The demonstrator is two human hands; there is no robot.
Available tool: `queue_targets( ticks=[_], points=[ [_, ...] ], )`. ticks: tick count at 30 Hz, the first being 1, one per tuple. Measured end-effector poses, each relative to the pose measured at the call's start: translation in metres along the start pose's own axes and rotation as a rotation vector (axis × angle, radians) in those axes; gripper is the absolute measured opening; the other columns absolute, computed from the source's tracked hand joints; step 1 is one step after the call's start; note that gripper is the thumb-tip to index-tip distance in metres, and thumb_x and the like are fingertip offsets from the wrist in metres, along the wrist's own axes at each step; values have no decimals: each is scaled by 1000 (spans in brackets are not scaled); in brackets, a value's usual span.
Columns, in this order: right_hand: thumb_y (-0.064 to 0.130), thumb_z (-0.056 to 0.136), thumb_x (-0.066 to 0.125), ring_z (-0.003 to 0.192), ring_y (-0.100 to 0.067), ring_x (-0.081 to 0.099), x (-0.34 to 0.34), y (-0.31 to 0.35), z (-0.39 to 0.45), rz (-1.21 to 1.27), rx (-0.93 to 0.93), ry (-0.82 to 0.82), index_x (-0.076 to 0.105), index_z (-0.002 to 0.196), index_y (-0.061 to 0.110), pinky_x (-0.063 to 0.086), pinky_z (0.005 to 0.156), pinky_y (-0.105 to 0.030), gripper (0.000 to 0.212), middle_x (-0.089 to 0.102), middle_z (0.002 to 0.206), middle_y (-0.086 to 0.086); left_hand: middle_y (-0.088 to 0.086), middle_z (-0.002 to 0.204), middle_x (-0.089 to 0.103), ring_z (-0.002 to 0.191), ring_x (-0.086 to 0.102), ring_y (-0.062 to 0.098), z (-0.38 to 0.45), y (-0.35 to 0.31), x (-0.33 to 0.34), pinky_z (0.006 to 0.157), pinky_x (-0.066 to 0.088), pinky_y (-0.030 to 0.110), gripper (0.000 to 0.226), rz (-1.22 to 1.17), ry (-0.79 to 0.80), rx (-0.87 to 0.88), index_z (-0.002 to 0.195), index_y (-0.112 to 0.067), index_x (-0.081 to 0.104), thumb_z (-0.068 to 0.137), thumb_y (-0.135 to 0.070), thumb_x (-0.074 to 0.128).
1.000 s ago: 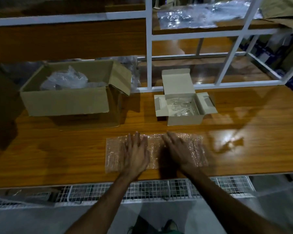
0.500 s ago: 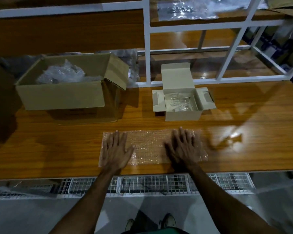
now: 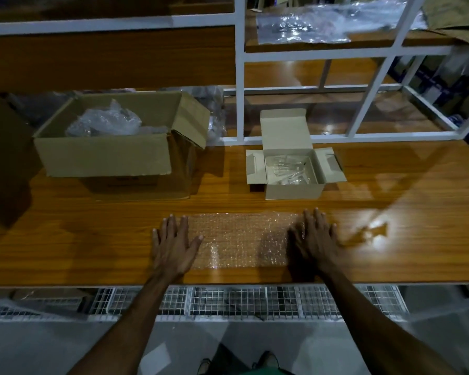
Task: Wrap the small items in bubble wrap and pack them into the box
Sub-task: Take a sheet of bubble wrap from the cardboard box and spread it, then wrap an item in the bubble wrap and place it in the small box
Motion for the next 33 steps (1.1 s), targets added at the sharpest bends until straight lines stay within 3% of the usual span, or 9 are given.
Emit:
queue_targets(
  ticks=[2, 4, 6, 8, 12, 18, 23, 27, 33],
  points=[
    [45, 99, 62, 143, -38, 41, -22, 8, 13, 96, -55, -145, 43, 152, 21, 29, 119, -64, 62, 40, 158, -18, 9, 175, -1, 161, -8, 28, 0, -6, -4, 124, -16, 57, 89, 0, -32, 33, 167, -35, 10, 94, -86, 13],
    [36, 101, 61, 113, -28, 61, -52, 25, 27, 203, -151, -294, 58, 132, 19, 52, 96, -54, 36, 61, 130, -12, 8, 173, 18, 161, 6, 30, 1, -13, -7, 124, -9, 58, 80, -13, -69, 85, 162, -34, 27, 97, -80, 24],
    [33, 105, 53, 86, -16, 67, -83, 44, 52, 281, -182, -305, 66, 110, 21, 60, 79, -43, 19, 70, 102, -3, 9, 164, 35, 156, 22, 31, 1, -20, -12, 127, 5, 59, 68, -61, -115, 128, 154, -31, 43, 98, -70, 37],
    [33, 105, 52, 76, -12, 66, -105, 56, 86, 236, -142, -239, 69, 103, 21, 59, 71, -35, 21, 71, 92, 2, 9, 150, 49, 144, 37, 29, 1, -28, -19, 122, 22, 54, 57, -109, -173, 170, 141, -25, 57, 97, -59, 46],
    [29, 99, 65, 83, -22, 65, -121, 49, 139, 42, 16, -164, 70, 99, 14, 57, 76, -39, 15, 71, 94, -4, 10, 134, 56, 126, 45, 25, -4, -35, -28, 102, 42, 43, 39, -203, -251, 168, 126, -21, 67, 94, -42, 60],
    [36, 96, 68, 88, -25, 60, -105, 31, 166, -78, 142, 22, 61, 99, 15, 48, 78, -40, 23, 67, 100, -7, 10, 142, 57, 134, 47, 28, -7, -22, -20, 111, 39, 49, 42, -197, -218, 91, 135, -22, 66, 96, -36, 67],
    [32, 90, 76, 104, -28, 66, -94, 18, 174, 140, 249, 87, 63, 103, 16, 56, 95, -50, 24, 68, 109, -7, 7, 143, 58, 133, 47, 25, -13, -18, -17, 110, 41, 47, 40, -252, -245, 46, 136, -23, 66, 97, -26, 67],
    [24, 95, 73, 107, -30, 67, -89, 19, 184, 350, 180, 171, 64, 112, 11, 57, 98, -49, 24, 68, 115, -14, 6, 140, 60, 130, 48, 23, -14, -13, -17, 103, 39, 37, 36, -296, -282, 4, 135, -22, 67, 99, -20, 66],
    [19, 100, 66, 96, -23, 70, -107, 25, 169, 648, 67, 32, 67, 98, 14, 59, 78, -36, 5, 70, 103, -8, 1, 136, 62, 125, 48, 20, -14, -9, -19, 97, 39, 40, 29, -316, -315, 0, 129, -25, 71, 100, -21, 66]
  ],
)
Point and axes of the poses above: each hand's wrist, its own z-axis towards the middle knuckle, its own x-axis out of the palm, y = z × x, the point moved 7 cm from there along z, towards the middle knuckle
